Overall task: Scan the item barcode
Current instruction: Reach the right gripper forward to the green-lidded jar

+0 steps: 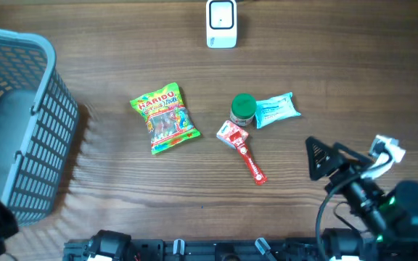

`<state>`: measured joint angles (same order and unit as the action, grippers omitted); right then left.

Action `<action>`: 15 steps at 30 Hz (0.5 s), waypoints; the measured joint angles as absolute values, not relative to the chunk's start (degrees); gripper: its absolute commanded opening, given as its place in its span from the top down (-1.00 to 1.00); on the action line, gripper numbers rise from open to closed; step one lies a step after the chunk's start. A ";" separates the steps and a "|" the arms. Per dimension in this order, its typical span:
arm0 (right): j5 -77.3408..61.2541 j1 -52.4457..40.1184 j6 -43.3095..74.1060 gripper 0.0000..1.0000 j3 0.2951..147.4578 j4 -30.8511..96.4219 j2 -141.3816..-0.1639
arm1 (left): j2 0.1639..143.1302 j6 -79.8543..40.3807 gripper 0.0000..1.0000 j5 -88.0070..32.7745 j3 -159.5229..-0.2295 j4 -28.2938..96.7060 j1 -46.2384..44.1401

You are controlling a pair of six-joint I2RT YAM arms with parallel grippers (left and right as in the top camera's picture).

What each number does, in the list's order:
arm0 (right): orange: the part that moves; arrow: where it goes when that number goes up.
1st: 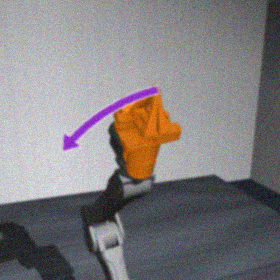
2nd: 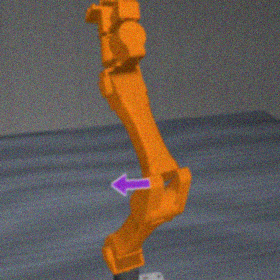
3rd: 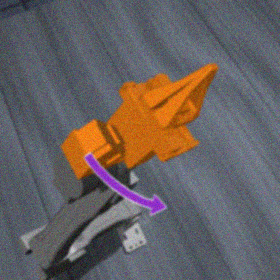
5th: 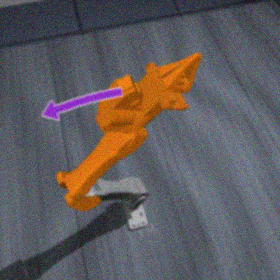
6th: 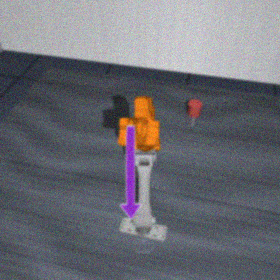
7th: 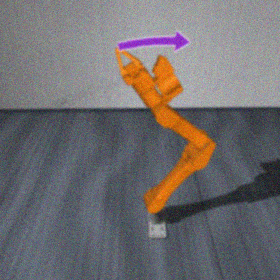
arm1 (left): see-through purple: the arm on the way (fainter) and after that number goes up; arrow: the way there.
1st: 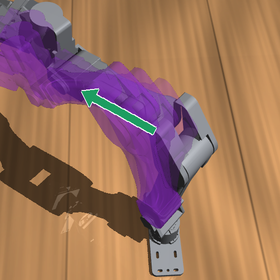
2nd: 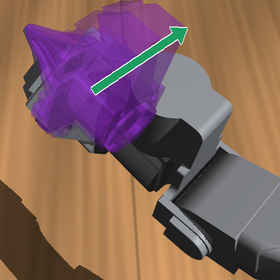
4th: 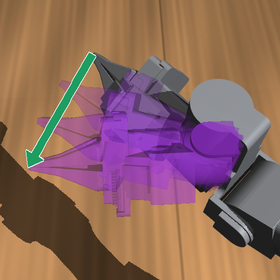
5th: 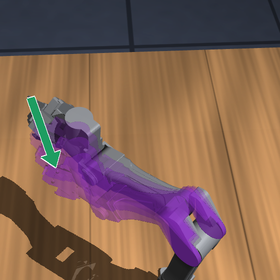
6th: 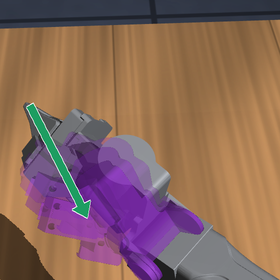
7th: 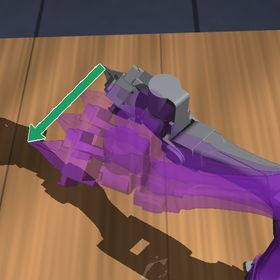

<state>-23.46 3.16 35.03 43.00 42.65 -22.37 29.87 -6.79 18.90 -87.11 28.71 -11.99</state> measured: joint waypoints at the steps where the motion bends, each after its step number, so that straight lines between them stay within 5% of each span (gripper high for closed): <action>1: -21.98 3.16 34.11 -0.99 47.77 46.61 -26.55 | 28.73 -6.79 -1.00 18.41 -84.99 27.29 -11.99; 8: -17.85 3.18 29.95 -1.00 71.22 66.52 -45.56 | 24.03 -4.47 -1.00 17.28 -78.63 23.53 -11.99; 15: -19.64 3.16 29.65 -0.99 73.97 74.54 -51.09 | 22.20 -3.46 -1.00 18.06 -78.59 23.59 -11.99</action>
<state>-19.64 3.16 29.65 73.97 74.54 -51.09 22.20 -3.46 18.06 -78.59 23.59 -11.99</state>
